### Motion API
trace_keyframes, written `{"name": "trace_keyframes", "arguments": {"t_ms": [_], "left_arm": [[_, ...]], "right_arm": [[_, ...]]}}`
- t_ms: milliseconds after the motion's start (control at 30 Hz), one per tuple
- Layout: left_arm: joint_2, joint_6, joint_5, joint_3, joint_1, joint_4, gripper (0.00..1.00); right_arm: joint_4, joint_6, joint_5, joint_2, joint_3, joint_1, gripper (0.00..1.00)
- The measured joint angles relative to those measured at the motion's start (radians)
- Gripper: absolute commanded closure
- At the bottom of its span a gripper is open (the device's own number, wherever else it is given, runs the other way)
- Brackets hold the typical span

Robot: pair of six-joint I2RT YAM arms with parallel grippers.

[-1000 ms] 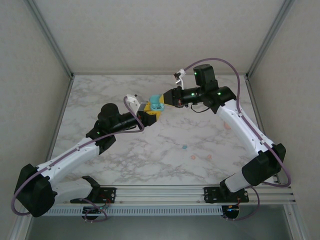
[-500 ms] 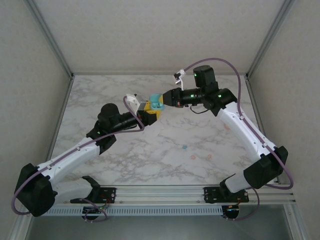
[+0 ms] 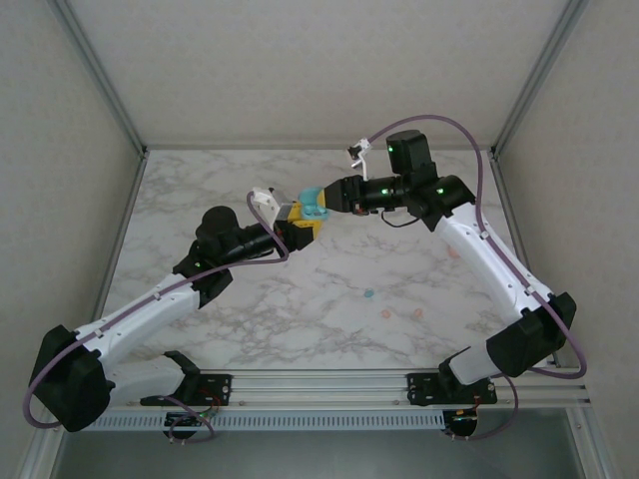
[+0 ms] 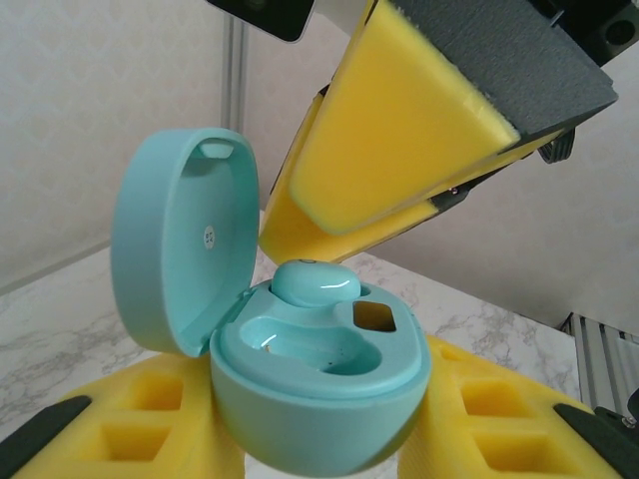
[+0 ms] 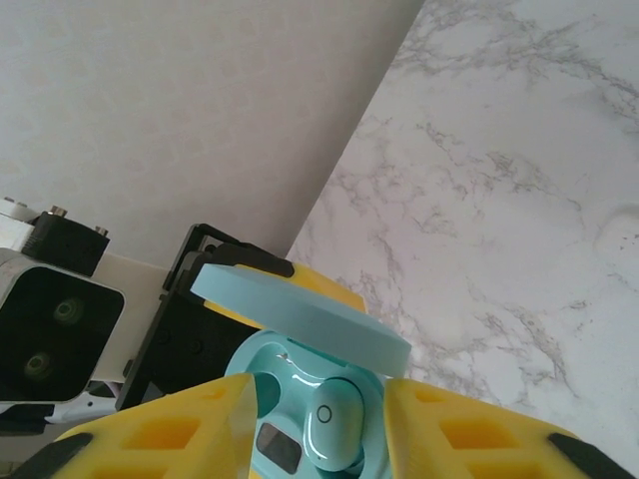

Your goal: Insert the wireless bluetooth earbuds into the charging case

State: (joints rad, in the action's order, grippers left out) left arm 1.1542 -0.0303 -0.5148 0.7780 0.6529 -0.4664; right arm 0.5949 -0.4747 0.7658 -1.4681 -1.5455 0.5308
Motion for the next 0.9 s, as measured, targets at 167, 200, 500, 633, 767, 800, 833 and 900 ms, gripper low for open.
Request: {"name": "trace_keyframes", "arguments": {"t_ms": [167,200,500,633,767,800,833,900], "left_arm": [[0.0,0.001,-0.004,0.0,0.008,-0.011,0.79],[0.0,0.002,-0.004,0.0,0.008,-0.011,0.79],[-0.026,0.023,0.021,0.0,0.008,0.008,0.79],[-0.046,0.028,0.034,0.0,0.008,0.007,0.79],[-0.059,0.031,0.05,0.0,0.008,0.007,0.79],[-0.062,0.031,0.053,0.0,0.008,0.008,0.79],[-0.065,0.031,0.055,0.0,0.008,0.008,0.79],[-0.074,0.032,0.058,-0.001,0.008,0.008,0.79]], "right_arm": [[0.02,0.0,-0.037,0.001,-0.012,0.0,0.52],[0.024,0.002,-0.042,0.003,-0.015,0.0,0.51],[0.047,0.02,-0.207,0.18,0.015,-0.005,0.45],[0.042,0.022,-0.374,0.298,0.089,-0.013,0.41],[0.062,-0.005,-0.583,0.361,0.191,-0.043,0.42],[0.069,-0.014,-0.613,0.362,0.214,-0.06,0.42],[0.079,-0.029,-0.637,0.359,0.242,-0.082,0.42],[0.098,-0.055,-0.66,0.342,0.3,-0.13,0.44]]}}
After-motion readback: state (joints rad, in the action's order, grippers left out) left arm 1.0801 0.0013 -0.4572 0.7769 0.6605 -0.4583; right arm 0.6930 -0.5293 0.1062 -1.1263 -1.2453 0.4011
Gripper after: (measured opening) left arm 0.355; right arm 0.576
